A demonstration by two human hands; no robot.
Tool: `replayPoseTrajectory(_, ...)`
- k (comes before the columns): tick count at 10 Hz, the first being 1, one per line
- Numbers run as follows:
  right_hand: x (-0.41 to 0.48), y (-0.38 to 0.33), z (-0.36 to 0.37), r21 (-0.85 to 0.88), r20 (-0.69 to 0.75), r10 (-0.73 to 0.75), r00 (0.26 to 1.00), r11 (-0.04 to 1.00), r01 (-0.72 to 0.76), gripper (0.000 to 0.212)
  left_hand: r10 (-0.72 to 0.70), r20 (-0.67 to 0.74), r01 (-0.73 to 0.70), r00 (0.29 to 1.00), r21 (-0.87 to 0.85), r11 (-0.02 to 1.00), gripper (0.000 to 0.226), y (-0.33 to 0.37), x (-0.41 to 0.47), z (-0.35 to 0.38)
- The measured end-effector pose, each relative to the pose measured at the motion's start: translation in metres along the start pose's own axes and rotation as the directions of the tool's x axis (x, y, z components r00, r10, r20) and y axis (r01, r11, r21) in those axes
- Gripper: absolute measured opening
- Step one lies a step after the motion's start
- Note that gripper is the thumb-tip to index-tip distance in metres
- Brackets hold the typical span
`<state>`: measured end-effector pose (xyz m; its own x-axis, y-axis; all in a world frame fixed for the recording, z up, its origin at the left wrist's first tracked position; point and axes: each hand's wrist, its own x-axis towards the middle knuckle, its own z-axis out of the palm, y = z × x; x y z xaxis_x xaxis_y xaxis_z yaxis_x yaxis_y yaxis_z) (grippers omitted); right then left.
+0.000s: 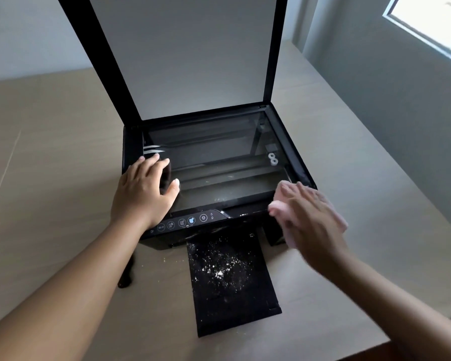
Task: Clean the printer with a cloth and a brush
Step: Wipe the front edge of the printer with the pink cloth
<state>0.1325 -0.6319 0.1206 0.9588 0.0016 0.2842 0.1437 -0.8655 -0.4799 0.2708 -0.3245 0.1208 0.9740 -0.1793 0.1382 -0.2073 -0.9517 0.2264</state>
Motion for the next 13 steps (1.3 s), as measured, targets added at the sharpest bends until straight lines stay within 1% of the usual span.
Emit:
replayPoseTrajectory(1,-0.008,-0.024,0.018,-0.005,0.121,-0.072,0.99,0.997,0.073,0.043,-0.007,0.002,0.007,1.0,-0.001,1.0,0.058,0.001,-0.001,0.0)
replayPoseTrajectory(2,-0.008,-0.027,0.007,0.069,0.162,-0.133,0.978,0.99,0.123,0.055,-0.008,0.001,0.008,1.0,-0.001,1.0,0.056,0.002,-0.001,-0.001)
replayPoseTrajectory(3,0.001,-0.03,0.006,0.047,0.07,0.01,0.998,0.999,-0.013,0.043,-0.006,-0.002,0.006,1.0,-0.003,1.0,0.056,0.002,0.0,-0.001)
replayPoseTrajectory(4,-0.004,-0.064,0.026,0.056,0.056,-0.037,0.998,0.998,0.034,0.031,-0.009,0.004,0.009,1.0,-0.005,1.0,0.057,0.002,-0.001,-0.001)
replayPoseTrajectory(5,0.004,-0.08,0.019,0.189,0.113,-0.114,0.987,0.978,0.091,0.024,-0.012,0.011,0.012,1.0,-0.004,1.0,0.058,0.002,-0.002,-0.002)
replayPoseTrajectory(6,0.009,-0.049,0.006,0.111,0.112,-0.054,0.992,0.993,0.041,0.023,-0.004,0.01,0.004,1.0,-0.006,1.0,0.058,0.003,-0.002,-0.003)
replayPoseTrajectory(7,-0.004,-0.039,0.013,0.031,0.031,0.043,0.999,0.999,-0.044,0.027,-0.004,0.006,0.004,1.0,-0.01,1.0,0.058,0.002,-0.001,-0.002)
replayPoseTrajectory(8,-0.006,-0.076,0.03,0.122,0.098,-0.07,0.993,0.991,0.058,0.032,-0.003,0.003,0.003,1.0,-0.005,1.0,0.058,0.002,-0.001,-0.002)
replayPoseTrajectory(9,0.004,-0.078,0.021,0.235,0.181,-0.085,0.98,0.971,0.04,0.035,-0.003,0.003,0.003,1.0,0.0,1.0,0.058,0.001,-0.002,-0.001)
replayPoseTrajectory(10,0.005,-0.053,0.02,0.191,0.112,0.025,0.993,0.981,-0.046,0.025,0.005,0.0,-0.005,1.0,-0.002,1.0,0.057,0.002,0.0,-0.001)
replayPoseTrajectory(11,-0.001,-0.08,0.038,0.155,0.137,-0.001,0.991,0.988,-0.021,0.033,0.003,0.002,-0.003,1.0,-0.003,1.0,0.057,0.001,-0.001,0.0)
replayPoseTrajectory(12,-0.002,-0.097,0.038,0.231,0.13,-0.018,0.991,0.973,-0.012,0.025,0.002,0.006,-0.002,1.0,-0.002,1.0,0.057,0.001,-0.002,0.0)
replayPoseTrajectory(13,0.007,-0.08,0.01,0.423,0.177,0.048,0.983,0.898,-0.12,0.022,-0.002,0.008,0.002,1.0,0.0,1.0,0.058,0.002,-0.003,-0.001)
